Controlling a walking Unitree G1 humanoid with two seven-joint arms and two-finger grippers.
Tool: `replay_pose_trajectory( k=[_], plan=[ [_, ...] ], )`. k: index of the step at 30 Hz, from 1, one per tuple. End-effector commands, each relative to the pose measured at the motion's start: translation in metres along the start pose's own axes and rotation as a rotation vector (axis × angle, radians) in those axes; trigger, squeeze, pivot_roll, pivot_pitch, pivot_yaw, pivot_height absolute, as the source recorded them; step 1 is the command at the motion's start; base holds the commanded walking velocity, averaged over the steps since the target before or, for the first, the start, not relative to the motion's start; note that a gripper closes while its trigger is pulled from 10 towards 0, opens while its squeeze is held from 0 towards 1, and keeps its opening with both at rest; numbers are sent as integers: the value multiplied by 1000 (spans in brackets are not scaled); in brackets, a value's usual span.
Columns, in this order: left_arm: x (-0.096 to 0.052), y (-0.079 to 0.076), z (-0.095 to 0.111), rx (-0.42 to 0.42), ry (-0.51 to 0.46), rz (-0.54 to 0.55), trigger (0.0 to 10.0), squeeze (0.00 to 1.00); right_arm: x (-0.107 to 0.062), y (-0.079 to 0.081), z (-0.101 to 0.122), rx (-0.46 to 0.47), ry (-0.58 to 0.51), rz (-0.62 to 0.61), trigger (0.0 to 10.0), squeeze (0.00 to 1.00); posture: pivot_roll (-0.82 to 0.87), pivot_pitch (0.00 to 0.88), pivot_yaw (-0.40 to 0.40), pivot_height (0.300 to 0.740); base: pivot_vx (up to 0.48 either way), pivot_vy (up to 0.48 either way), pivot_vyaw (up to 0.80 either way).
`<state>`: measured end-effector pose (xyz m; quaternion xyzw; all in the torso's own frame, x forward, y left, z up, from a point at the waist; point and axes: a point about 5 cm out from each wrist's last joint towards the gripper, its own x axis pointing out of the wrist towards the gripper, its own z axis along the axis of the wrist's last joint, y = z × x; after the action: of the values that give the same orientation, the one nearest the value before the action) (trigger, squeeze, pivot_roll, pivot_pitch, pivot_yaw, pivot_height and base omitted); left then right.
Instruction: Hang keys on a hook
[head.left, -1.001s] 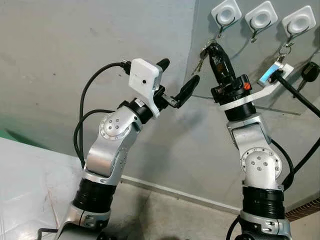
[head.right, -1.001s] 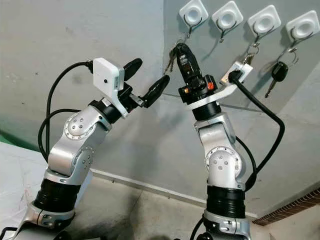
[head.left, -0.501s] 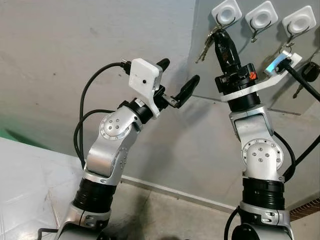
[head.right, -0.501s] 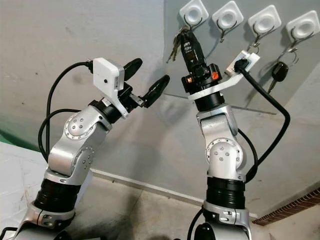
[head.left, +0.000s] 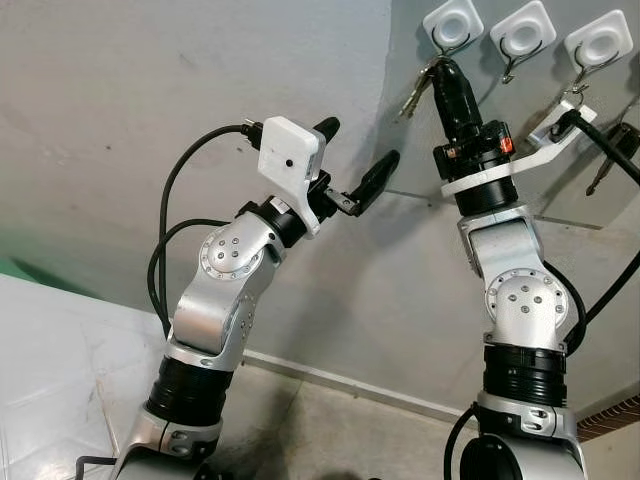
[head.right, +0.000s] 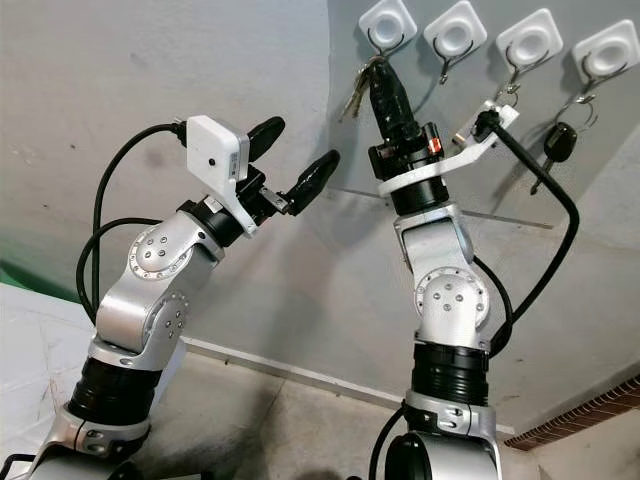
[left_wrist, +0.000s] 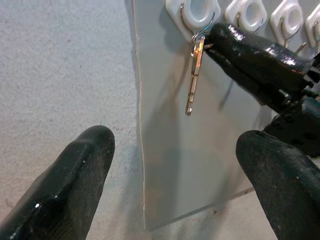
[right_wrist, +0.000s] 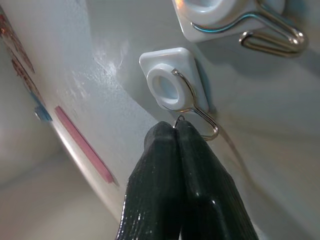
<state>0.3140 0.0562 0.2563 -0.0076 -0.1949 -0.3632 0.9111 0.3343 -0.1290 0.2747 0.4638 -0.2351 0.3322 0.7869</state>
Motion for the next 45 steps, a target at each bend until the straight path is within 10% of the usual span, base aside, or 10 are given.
replay_pose_trajectory(
  k=[1,43,44,45],
  plan=[
    [0,-2,5,12,-14,-5,10000,0,-2,-10,1,13,-4,-81,10000,0,154,124,27,740,0,0,0],
    [0,-2,4,8,-14,10,10000,0,-22,-14,-13,14,34,-75,10000,0,155,118,17,740,0,0,0],
    [0,-2,4,7,-13,11,10000,0,-25,-16,-15,6,46,-85,10000,1000,155,119,16,740,0,0,0],
    [0,-2,4,7,-13,11,10000,0,-25,-16,-15,6,46,-85,10000,1000,155,119,16,740,0,0,0]
  ],
)
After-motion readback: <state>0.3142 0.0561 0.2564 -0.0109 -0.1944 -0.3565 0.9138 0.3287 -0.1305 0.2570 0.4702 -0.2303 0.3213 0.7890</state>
